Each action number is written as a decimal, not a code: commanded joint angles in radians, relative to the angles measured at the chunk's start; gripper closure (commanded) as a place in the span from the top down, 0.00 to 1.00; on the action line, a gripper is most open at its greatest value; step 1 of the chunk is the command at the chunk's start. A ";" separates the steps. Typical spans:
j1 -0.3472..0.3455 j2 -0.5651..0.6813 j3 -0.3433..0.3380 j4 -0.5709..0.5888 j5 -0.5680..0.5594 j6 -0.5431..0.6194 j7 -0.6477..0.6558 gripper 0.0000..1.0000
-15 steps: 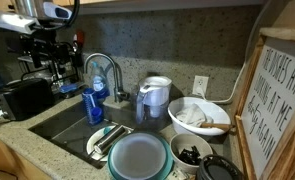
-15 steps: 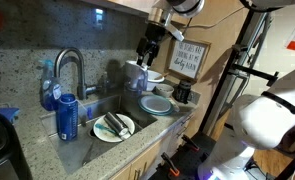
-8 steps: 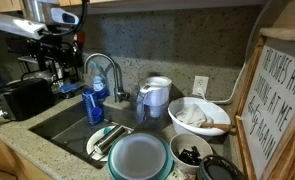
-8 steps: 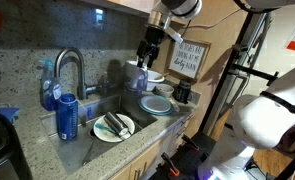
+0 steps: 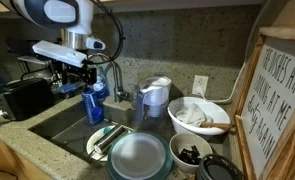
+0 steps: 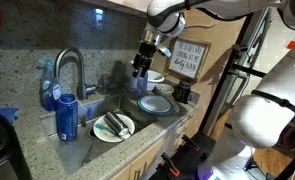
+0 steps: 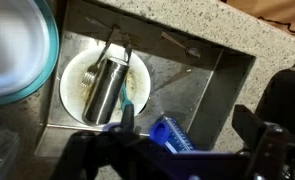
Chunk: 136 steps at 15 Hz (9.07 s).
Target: Take the object in the sink and put it in the bowl on the counter
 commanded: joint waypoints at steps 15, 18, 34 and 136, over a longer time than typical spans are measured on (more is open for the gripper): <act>-0.108 0.432 0.121 0.187 0.022 0.279 0.127 1.00; -0.107 0.433 0.127 0.187 0.022 0.306 0.148 1.00; -0.158 0.708 0.177 0.359 0.020 0.311 0.132 1.00; 0.255 1.037 -0.097 0.531 -0.478 0.529 0.996 0.61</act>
